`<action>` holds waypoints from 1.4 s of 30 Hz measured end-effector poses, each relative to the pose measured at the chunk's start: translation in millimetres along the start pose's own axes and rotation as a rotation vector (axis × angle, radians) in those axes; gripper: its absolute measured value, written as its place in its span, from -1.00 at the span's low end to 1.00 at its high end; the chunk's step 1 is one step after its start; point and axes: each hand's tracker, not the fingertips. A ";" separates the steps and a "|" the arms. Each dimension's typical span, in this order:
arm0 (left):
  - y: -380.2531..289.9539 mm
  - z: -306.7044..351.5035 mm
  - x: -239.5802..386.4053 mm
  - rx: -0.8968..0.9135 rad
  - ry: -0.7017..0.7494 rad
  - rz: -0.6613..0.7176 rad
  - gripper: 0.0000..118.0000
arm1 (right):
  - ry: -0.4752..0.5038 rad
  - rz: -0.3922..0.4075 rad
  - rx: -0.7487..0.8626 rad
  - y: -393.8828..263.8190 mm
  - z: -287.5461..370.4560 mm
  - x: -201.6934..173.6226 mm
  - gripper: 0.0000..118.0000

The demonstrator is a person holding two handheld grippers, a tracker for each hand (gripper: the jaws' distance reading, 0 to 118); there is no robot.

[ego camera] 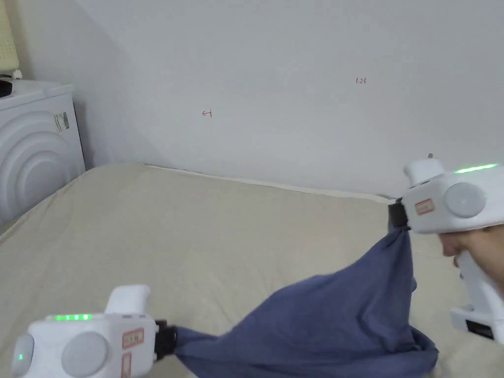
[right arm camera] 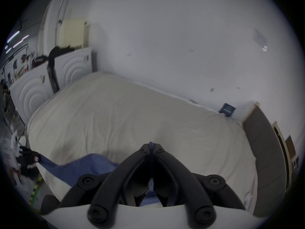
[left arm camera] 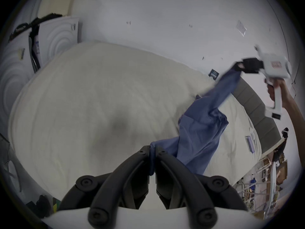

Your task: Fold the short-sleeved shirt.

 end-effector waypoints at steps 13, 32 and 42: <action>132.5 126.4 39.2 0.288 0.121 -0.057 -0.91 | -0.151 -0.200 0.265 -37.6 211.5 95.8 -0.96; 211.2 200.8 78.7 0.445 0.161 -0.035 -0.91 | -0.233 -0.215 0.442 7.0 268.7 103.4 -0.96; 257.0 180.3 103.8 0.538 0.242 -0.089 -0.91 | -0.313 -0.205 0.504 45.5 247.8 112.0 -0.96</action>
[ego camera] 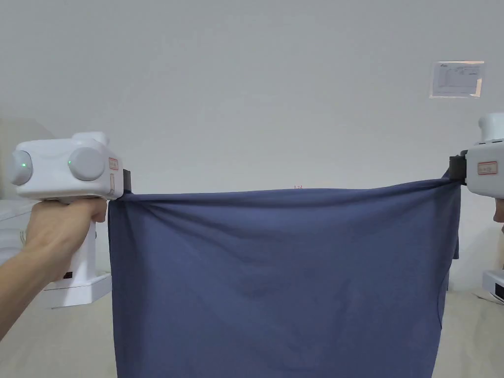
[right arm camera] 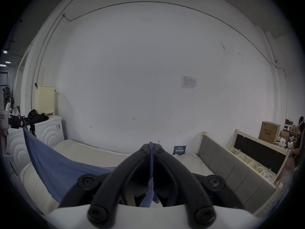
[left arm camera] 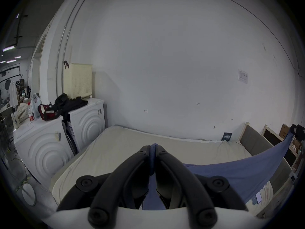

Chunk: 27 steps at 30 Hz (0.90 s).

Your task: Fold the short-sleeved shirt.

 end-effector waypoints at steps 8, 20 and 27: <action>34.7 -43.6 26.4 -0.012 0.036 -0.049 -0.91 | -0.039 0.053 -0.010 18.5 -45.9 -1.6 -0.96; 68.5 -138.8 69.5 -0.013 0.044 -0.046 -0.91 | -0.099 0.099 -0.015 48.5 -151.8 0.1 -0.96; 81.6 -195.1 83.9 0.022 0.015 0.010 -0.91 | -0.121 0.118 -0.038 49.6 -213.9 -0.5 -0.96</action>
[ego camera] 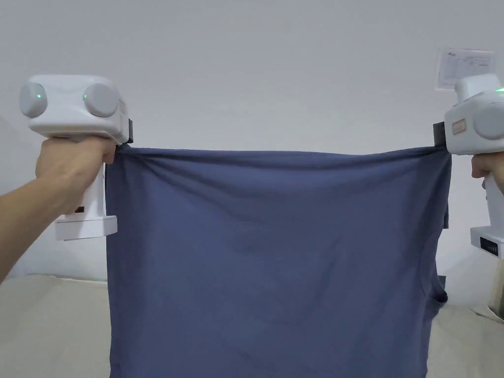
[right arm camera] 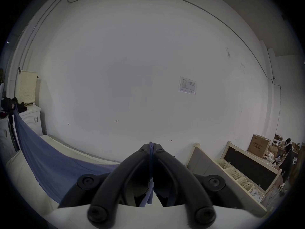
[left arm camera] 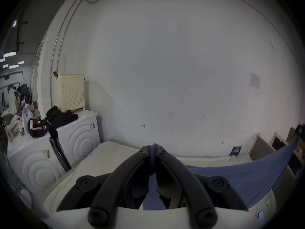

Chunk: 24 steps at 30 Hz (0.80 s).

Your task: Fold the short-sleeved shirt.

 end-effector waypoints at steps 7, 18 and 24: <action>-19.5 -64.6 19.5 -0.038 0.065 -0.039 -0.91 | -0.015 0.038 -0.032 -9.3 -59.2 -20.7 -0.96; -110.3 -141.0 26.3 -0.151 0.084 -0.078 -0.91 | 0.006 0.037 -0.112 -93.8 -117.9 -59.5 -0.96; -194.6 -141.2 16.2 -0.250 0.054 -0.104 -0.91 | 0.047 0.018 -0.205 -182.3 -106.6 -66.8 -0.96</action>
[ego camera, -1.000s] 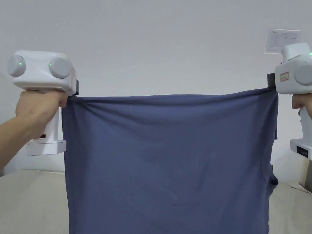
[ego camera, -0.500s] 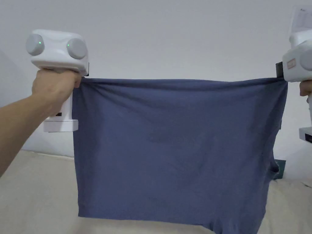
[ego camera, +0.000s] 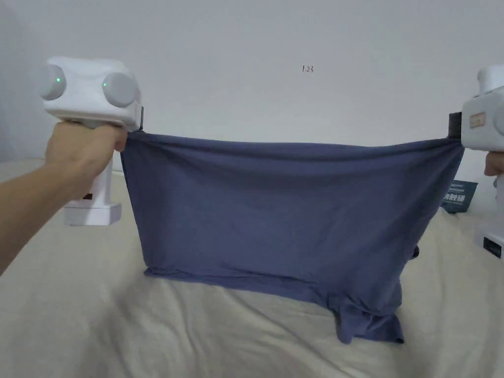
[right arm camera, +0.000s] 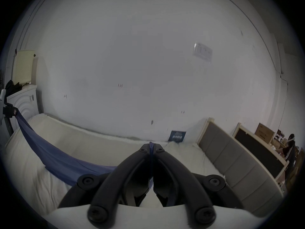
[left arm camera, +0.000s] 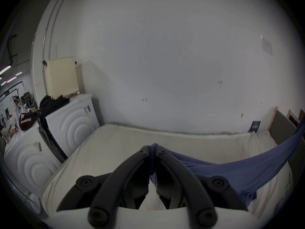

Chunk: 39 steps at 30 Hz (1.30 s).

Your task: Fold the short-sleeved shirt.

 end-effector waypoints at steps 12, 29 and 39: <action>-200.2 86.1 -65.4 -0.243 -0.059 0.048 -0.91 | 0.139 -0.161 -0.203 -208.1 125.7 6.5 -0.96; -411.9 199.6 -129.8 -0.506 -0.057 0.043 -0.91 | 0.174 -0.142 -0.515 -413.8 276.4 9.6 -0.96; -451.5 240.2 -142.1 -0.567 -0.066 0.033 -0.91 | 0.181 -0.164 -0.595 -459.9 315.4 18.3 -0.96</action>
